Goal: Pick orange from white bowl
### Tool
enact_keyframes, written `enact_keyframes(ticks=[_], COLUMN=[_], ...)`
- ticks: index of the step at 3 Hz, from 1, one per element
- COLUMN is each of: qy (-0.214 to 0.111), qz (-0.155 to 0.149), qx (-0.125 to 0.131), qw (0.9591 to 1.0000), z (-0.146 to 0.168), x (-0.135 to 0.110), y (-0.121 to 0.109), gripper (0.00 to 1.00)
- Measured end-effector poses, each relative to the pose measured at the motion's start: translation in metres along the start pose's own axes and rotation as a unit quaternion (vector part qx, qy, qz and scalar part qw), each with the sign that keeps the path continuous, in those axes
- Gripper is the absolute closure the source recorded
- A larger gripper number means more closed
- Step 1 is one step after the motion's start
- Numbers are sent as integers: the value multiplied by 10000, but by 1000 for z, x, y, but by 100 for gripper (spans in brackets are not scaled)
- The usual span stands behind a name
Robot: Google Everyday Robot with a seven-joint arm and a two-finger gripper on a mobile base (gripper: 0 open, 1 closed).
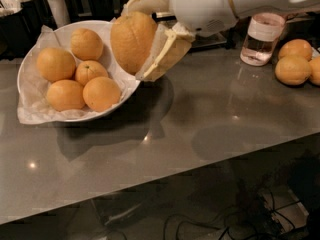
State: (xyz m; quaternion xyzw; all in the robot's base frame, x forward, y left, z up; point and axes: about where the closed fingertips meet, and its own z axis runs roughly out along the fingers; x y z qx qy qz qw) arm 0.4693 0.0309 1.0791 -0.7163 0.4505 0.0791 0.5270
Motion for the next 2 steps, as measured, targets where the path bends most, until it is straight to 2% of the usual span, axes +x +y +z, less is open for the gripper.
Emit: enact_keyframes(ticks=[1, 2], qy=[-320, -320], qz=[228, 228], qx=[64, 64], qw=[9992, 9992], z=[-7, -7], x=[-12, -12], y=[19, 19], gripper=[100, 100])
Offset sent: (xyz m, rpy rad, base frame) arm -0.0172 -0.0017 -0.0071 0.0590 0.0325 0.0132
